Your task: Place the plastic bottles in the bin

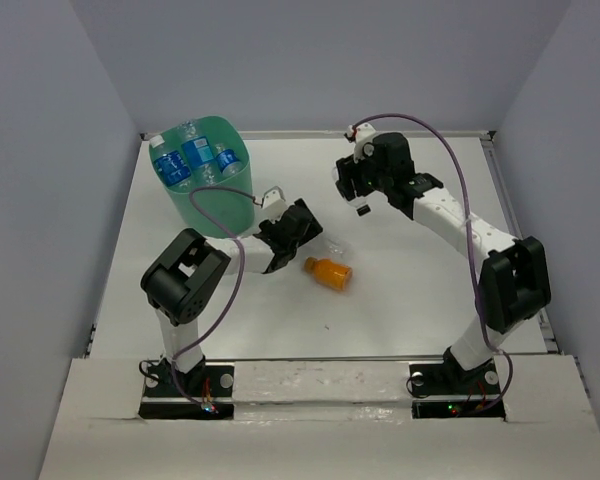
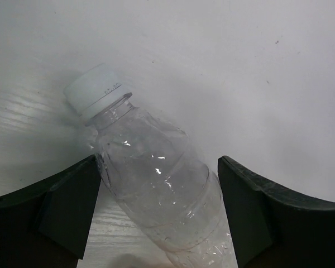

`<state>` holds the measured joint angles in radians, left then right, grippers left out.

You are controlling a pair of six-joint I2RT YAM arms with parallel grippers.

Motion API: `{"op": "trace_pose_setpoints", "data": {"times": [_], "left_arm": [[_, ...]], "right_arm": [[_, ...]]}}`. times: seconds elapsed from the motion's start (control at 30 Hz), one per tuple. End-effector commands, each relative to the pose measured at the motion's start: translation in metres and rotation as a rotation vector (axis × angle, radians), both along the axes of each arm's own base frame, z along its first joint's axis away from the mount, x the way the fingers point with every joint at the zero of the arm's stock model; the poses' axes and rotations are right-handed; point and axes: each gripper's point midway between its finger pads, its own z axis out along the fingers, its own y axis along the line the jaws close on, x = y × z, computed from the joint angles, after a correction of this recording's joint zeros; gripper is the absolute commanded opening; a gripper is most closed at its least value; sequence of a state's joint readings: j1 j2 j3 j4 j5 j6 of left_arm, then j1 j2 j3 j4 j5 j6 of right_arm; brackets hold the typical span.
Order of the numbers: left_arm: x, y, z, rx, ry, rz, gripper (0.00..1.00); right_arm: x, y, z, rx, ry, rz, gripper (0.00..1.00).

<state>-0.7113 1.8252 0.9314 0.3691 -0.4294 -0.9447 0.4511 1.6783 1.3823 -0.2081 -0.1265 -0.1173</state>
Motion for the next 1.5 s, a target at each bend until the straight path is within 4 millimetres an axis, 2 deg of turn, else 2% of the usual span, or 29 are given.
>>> {"op": "trace_pose_setpoints", "data": {"times": [0.0, 0.03, 0.17, 0.27, 0.33, 0.4, 0.5, 0.53, 0.57, 0.6, 0.63, 0.67, 0.73, 0.77, 0.83, 0.87, 0.9, 0.97, 1.0, 1.03, 1.07, 1.1, 1.13, 1.23, 1.33, 1.37, 1.47], "left_arm": [[0.009, 0.004, 0.010, -0.024, -0.056, 0.092, 0.83], [0.007, 0.004, 0.010, -0.026, -0.058, 0.092, 0.73], [0.004, -0.002, 0.026, -0.043, -0.095, 0.090, 0.72], [0.002, -0.007, 0.050, -0.067, -0.147, 0.088, 0.67], [0.002, -0.010, 0.073, -0.086, -0.196, 0.092, 0.67], [0.004, -0.010, 0.094, -0.101, -0.236, 0.093, 0.67], [0.007, -0.010, 0.121, -0.129, -0.285, 0.095, 0.66], [0.005, -0.008, 0.149, -0.155, -0.336, 0.090, 0.66], [0.004, -0.007, 0.160, -0.162, -0.356, 0.088, 0.66], [0.001, -0.002, 0.182, -0.179, -0.398, 0.085, 0.66], [-0.002, 0.001, 0.194, -0.185, -0.420, 0.085, 0.66], [-0.007, 0.010, 0.219, -0.208, -0.465, 0.095, 0.66], [-0.013, 0.025, 0.245, -0.168, -0.527, 0.106, 0.66], [-0.019, 0.042, 0.271, -0.165, -0.579, 0.142, 0.66], [-0.023, 0.063, 0.301, -0.070, -0.636, 0.156, 0.66], [-0.030, 0.081, 0.321, -0.055, -0.664, 0.198, 0.66], [-0.028, 0.101, 0.323, 0.010, -0.645, 0.234, 0.66], [-0.031, 0.135, 0.354, 0.058, -0.670, 0.295, 0.66], [-0.029, 0.148, 0.354, 0.096, -0.651, 0.292, 0.66], [-0.023, 0.182, 0.366, 0.124, -0.662, 0.361, 0.66], [-0.023, 0.199, 0.367, 0.172, -0.647, 0.372, 0.66], [-0.024, 0.217, 0.379, 0.205, -0.655, 0.417, 0.66], [-0.023, 0.244, 0.382, 0.261, -0.644, 0.487, 0.66], [-0.028, 0.292, 0.386, 0.411, -0.593, 0.620, 0.66], [-0.032, 0.319, 0.386, 0.529, -0.539, 0.724, 0.66], [-0.032, 0.327, 0.380, 0.572, -0.499, 0.770, 0.66], [-0.021, 0.326, 0.370, 0.644, -0.465, 0.747, 0.66]], "right_arm": [[-0.007, 0.001, 0.046, 0.096, -0.099, 0.005, 0.45], [-0.009, 0.000, 0.049, 0.102, -0.108, 0.008, 0.45], [-0.015, -0.002, 0.062, 0.122, -0.150, 0.009, 0.45], [-0.022, -0.001, 0.069, 0.146, -0.169, 0.027, 0.44], [-0.025, -0.002, 0.071, 0.161, -0.179, 0.025, 0.43], [-0.030, -0.004, 0.082, 0.185, -0.211, 0.024, 0.43], [-0.034, -0.008, 0.082, 0.195, -0.208, 0.000, 0.43], [-0.033, -0.014, 0.091, 0.220, -0.236, -0.041, 0.43], [-0.032, -0.017, 0.096, 0.229, -0.249, -0.061, 0.43], [-0.032, -0.023, 0.102, 0.248, -0.263, -0.104, 0.43], [-0.032, -0.026, 0.104, 0.262, -0.266, -0.126, 0.43], [-0.031, -0.030, 0.106, 0.267, -0.275, -0.156, 0.43], [-0.035, -0.033, 0.116, 0.299, -0.292, -0.166, 0.43], [-0.037, -0.032, 0.122, 0.315, -0.307, -0.160, 0.43], [-0.044, -0.031, 0.129, 0.352, -0.313, -0.147, 0.43], [-0.048, -0.026, 0.134, 0.377, -0.318, -0.115, 0.43], [-0.051, -0.023, 0.136, 0.404, -0.311, -0.107, 0.43], [-0.055, -0.019, 0.139, 0.446, -0.305, -0.089, 0.44], [-0.056, -0.017, 0.139, 0.471, -0.293, -0.090, 0.44], [-0.056, -0.016, 0.135, 0.480, -0.285, -0.090, 0.44], [-0.058, -0.013, 0.138, 0.506, -0.285, -0.079, 0.44], [-0.061, -0.008, 0.138, 0.517, -0.281, -0.061, 0.44], [-0.064, -0.002, 0.133, 0.522, -0.269, -0.042, 0.44], [-0.072, 0.012, 0.135, 0.543, -0.267, 0.006, 0.44], [-0.075, 0.019, 0.133, 0.543, -0.258, 0.028, 0.45], [-0.079, 0.023, 0.134, 0.546, -0.255, 0.043, 0.45], [-0.080, 0.024, 0.136, 0.555, -0.254, 0.050, 0.45]]}}
